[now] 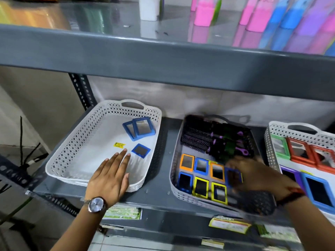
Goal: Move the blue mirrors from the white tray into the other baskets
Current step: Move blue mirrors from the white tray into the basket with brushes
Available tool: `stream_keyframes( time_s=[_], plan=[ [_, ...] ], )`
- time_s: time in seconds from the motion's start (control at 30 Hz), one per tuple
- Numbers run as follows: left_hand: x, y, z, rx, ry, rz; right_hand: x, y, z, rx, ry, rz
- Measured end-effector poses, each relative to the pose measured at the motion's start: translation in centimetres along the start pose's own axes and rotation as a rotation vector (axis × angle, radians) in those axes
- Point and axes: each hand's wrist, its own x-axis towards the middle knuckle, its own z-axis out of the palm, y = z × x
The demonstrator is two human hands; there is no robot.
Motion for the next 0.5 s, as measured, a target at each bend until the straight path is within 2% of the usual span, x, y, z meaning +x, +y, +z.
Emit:
stream_keyframes(
  time_s=[0.1, 0.5],
  plan=[
    [0.0, 0.0, -0.1, 0.007, -0.027, -0.009, -1.1, 0.4, 1.9, -0.095, -0.073, 0.048],
    [-0.2, 0.2, -0.6, -0.003, -0.037, -0.03, -2.0, 0.0, 4.2, -0.026, -0.128, 0.089]
  ],
)
